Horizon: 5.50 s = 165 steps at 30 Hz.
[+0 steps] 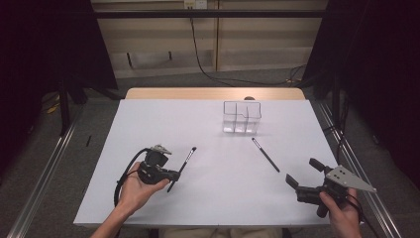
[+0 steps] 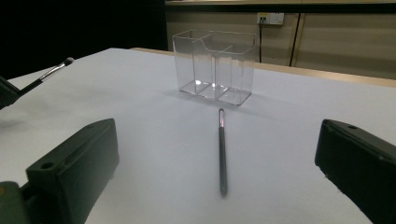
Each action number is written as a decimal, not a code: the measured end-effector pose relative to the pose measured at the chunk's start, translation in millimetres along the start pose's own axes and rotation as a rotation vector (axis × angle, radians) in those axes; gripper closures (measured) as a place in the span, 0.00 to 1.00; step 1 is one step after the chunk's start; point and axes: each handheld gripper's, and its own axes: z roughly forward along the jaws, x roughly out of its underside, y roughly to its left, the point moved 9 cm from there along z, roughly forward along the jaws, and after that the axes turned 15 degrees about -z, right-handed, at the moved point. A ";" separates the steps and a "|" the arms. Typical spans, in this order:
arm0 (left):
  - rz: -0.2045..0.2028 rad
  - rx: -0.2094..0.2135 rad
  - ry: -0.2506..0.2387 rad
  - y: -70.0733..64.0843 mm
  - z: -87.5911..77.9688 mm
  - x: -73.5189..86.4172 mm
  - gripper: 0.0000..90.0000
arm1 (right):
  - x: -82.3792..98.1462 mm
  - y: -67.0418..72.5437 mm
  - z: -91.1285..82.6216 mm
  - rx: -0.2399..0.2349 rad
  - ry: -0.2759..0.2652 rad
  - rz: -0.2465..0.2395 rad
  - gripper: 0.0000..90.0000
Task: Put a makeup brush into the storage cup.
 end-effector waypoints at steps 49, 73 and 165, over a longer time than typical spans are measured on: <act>0.089 0.194 -0.603 -20.4 -55.0 -29.0 0.94 | -5.9 7.3 -2.3 -0.025 -0.033 -0.014 0.00; 0.126 0.255 -0.589 -45.0 -50.1 -36.0 0.94 | -53.1 58.6 27.0 -0.247 -0.144 -0.069 0.00; 0.205 0.300 -0.534 -86.6 -4.2 -41.1 0.92 | -132.5 139.2 124.4 -0.615 -0.129 -0.032 0.94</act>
